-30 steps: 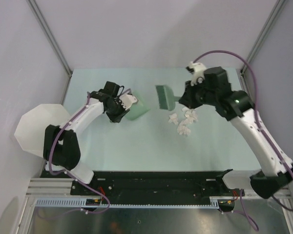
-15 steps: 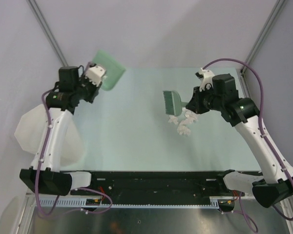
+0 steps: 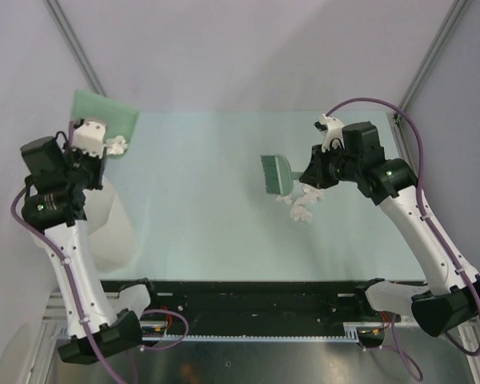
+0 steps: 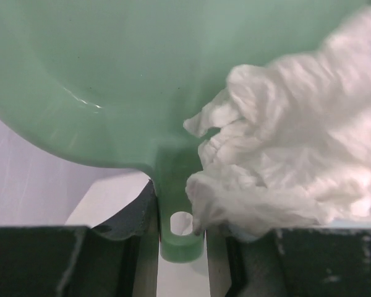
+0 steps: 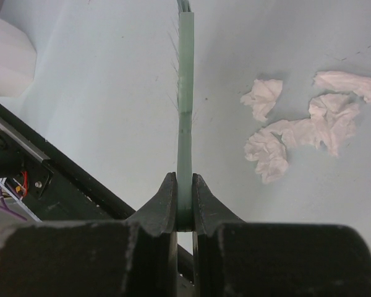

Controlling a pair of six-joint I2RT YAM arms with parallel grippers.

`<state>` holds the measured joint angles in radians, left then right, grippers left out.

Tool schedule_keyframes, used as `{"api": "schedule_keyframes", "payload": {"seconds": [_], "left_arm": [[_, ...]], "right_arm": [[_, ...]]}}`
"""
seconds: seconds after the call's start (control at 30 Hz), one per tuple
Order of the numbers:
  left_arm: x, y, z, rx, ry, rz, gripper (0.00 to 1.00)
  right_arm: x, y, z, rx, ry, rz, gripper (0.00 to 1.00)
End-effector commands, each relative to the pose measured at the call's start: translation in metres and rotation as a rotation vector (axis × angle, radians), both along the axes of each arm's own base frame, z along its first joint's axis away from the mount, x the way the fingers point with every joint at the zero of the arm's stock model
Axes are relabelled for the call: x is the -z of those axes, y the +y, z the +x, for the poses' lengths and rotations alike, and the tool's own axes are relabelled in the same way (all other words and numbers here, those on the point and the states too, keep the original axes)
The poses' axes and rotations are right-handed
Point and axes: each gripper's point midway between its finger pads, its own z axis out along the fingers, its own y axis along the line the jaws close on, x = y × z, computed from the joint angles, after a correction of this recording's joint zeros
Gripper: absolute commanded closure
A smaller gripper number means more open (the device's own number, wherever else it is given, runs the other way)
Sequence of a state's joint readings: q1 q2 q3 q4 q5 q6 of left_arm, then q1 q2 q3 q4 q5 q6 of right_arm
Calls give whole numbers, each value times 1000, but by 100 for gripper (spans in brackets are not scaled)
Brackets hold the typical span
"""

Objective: Sweep away the paper scraps from the table

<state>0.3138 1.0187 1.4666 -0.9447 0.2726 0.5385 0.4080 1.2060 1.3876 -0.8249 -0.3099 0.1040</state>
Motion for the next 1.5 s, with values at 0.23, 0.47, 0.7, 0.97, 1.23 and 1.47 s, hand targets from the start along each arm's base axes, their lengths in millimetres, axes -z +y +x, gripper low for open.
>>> {"api": "schedule_keyframes", "payload": {"seconds": [0.23,0.47,0.7,0.97,1.23,1.47], "left_arm": [[-9,73,-65,-218,7,66,100],[-18,136,-130,-455,150,389,100],[-63,139,-165,-402,282,817,100],[-92,160,-194,-286,635,1202,100],[-109,184,-202,-266,852,1412,100],[-130,183,-195,-190,921,1543,100]], "right_arm": [[2,12,6,-54,-4,27,100],[2,18,11,-72,-9,41,100],[-8,30,14,-115,-35,95,100],[-6,30,9,-120,-32,78,100],[-9,33,10,-132,-49,86,100],[-3,34,10,-132,-34,66,100]]}}
